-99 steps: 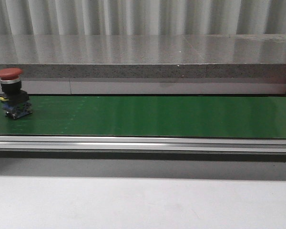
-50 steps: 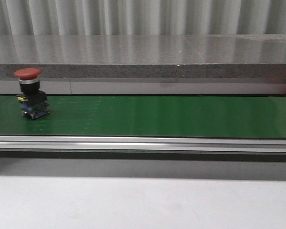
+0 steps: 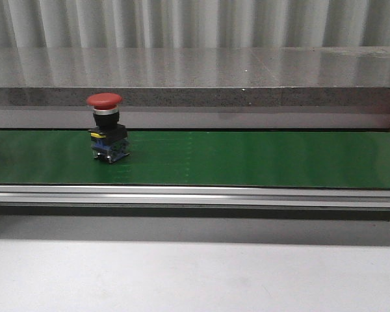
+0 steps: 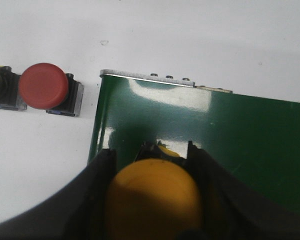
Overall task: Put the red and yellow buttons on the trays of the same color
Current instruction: 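Close the left gripper around a yellow push-button on the table, then set the yellow button on the belt's near end and open the left gripper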
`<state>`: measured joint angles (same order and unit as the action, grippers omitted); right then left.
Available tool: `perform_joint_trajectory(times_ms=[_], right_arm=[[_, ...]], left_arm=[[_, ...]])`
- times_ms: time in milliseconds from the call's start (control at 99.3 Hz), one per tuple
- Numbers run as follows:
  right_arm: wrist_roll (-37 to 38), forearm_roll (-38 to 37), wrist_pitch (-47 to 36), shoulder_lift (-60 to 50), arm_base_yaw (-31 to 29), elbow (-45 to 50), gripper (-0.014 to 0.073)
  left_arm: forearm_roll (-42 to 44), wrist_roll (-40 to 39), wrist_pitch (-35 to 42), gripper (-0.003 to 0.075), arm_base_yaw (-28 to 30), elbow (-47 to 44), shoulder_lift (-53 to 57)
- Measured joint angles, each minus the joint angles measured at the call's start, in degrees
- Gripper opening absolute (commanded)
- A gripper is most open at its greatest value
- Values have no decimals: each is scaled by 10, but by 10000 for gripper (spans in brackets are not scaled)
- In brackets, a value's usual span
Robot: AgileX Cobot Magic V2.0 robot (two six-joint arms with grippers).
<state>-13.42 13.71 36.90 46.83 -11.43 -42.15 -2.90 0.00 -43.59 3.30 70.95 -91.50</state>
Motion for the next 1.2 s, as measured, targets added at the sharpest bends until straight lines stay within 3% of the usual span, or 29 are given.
perform_joint_trajectory(times_ms=[262, 332, 403, 574, 645, 846, 1199], right_arm=[[0, 0, 0, 0, 0, 0, -124], [0, 0, 0, 0, 0, 0, -124], [0, 0, 0, 0, 0, 0, -124], [0, 0, 0, 0, 0, 0, -124], [0, 0, 0, 0, 0, 0, -124], [0, 0, 0, 0, 0, 0, -124], [0, 0, 0, 0, 0, 0, -124]], left_arm=[[0, 0, -2, -13, -1, 0, -31], [0, 0, -6, 38, -1, 0, -38], [-2, 0, -7, 147, -1, 0, -40], [-2, 0, -13, 554, -1, 0, -40], [-2, 0, -18, 643, -2, 0, -40], [-1, 4, -21, 653, -21, 0, -10], [-1, 8, -20, 653, -53, -12, 132]])
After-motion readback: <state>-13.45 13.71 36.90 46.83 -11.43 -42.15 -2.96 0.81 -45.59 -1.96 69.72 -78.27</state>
